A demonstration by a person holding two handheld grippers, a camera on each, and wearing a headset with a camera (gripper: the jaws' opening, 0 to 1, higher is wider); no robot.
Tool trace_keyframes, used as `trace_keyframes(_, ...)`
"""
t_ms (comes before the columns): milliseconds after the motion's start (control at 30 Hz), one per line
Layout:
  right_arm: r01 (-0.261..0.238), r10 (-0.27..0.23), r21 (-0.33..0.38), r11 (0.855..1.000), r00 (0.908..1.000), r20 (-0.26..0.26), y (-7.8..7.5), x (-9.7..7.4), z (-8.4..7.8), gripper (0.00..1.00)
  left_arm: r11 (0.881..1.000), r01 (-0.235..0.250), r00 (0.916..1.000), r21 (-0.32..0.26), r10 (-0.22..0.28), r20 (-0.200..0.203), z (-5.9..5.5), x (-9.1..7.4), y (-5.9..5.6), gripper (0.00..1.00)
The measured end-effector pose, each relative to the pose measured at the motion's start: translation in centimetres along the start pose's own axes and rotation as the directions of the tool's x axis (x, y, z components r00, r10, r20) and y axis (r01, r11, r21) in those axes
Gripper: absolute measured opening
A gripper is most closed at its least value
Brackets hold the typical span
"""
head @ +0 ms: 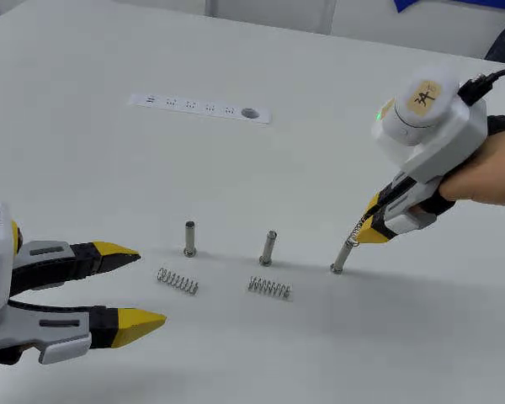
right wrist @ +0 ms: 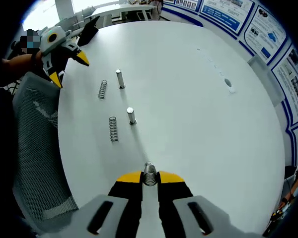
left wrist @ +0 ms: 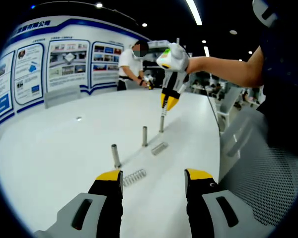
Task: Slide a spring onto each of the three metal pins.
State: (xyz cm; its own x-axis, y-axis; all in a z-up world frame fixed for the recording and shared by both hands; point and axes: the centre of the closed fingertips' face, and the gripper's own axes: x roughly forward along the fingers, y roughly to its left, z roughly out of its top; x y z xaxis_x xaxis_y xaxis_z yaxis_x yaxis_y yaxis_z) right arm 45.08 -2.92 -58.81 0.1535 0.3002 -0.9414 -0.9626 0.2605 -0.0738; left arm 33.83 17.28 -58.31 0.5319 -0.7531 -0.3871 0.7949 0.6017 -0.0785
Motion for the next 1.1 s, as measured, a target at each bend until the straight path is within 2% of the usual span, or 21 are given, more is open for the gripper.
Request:
trace_keyframes(200, -0.006, 0.006, -0.008, 1.000, 0.9998, -0.017, 0.0, 0.8, 0.0, 0.12, 1.000, 0.000, 1.0000, -0.004, 0.000, -0.003, -0.2, 0.0, 0.0, 0.51)
trace_keyframes(467, -0.017, 0.017, -0.001, 1.000, 0.9986, -0.049, 0.1, 2.8, -0.3, 0.12, 1.000, 0.001, 1.0000, -0.005, -0.001, -0.004, -0.2, 0.0, 0.0, 0.50)
trace_keyframes(800, -0.018, 0.020, 0.031, 0.999, 0.9982, -0.057, 0.1, 4.8, -1.0, 0.12, 1.000, 0.000, 1.0000, -0.007, 0.000, -0.007, -0.5, -0.1, 0.1, 0.50)
trace_keyframes(1100, -0.014, 0.016, 0.039, 0.999, 0.9979, -0.062, 0.4, 5.8, -1.5, 0.12, 1.000, 0.001, 1.0000, -0.007, -0.001, -0.006, -0.5, -0.1, 0.0, 0.50)
